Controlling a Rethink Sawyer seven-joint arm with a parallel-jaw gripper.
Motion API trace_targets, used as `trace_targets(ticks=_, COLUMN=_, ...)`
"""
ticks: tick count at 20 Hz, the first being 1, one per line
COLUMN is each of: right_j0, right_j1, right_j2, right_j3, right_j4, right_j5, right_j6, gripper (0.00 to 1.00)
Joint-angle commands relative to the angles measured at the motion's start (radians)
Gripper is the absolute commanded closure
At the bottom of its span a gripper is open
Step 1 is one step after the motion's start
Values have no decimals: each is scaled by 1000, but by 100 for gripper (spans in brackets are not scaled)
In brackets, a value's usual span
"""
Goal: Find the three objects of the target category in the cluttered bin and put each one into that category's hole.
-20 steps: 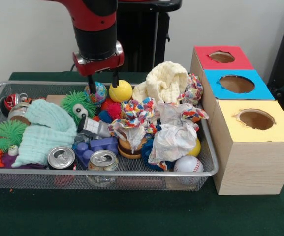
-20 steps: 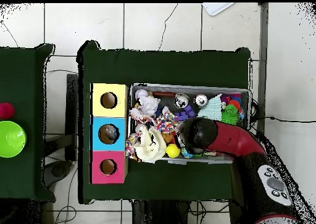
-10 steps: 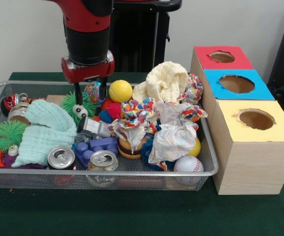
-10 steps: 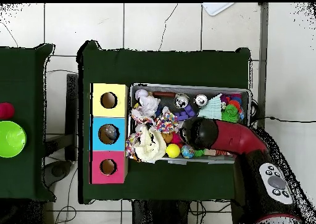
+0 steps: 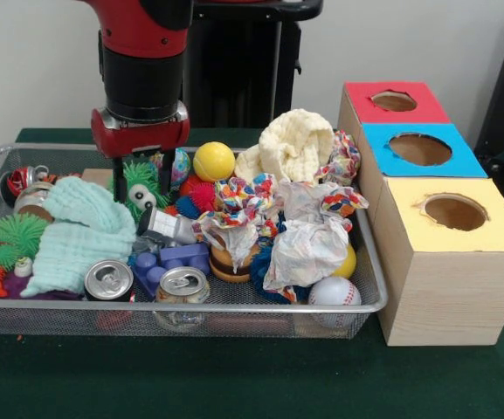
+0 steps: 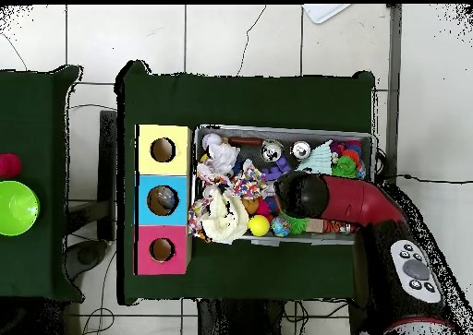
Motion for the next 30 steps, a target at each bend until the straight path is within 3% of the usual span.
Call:
trace_targets(ticks=1, right_j0=5, right_j1=64, right_j2=65, right_j3=-92, right_j4=-72, right_j5=-71, right_j6=35, gripper=0)
trace_targets(ticks=5, right_j0=33, right_j1=108, right_j2=40, right_j3=-136, right_j4=-83, right_j5=-97, right_j6=81, gripper=0)
trace_targets(ticks=12, right_j0=164, right_j1=194, right_j2=-125, right_j3=-218, right_j4=-144, right_j5=-150, right_j6=195, gripper=0)
trace_targets(ticks=21, right_j0=192, right_j1=254, right_j2=-166, right_j3=-208, right_j4=-85, right_j5=-211, right_j6=234, gripper=0)
trace_targets(ticks=30, right_j0=278, right_j1=354, right_j2=-319, right_j3=-299, right_j4=-103, right_j5=-182, right_j6=231, gripper=0)
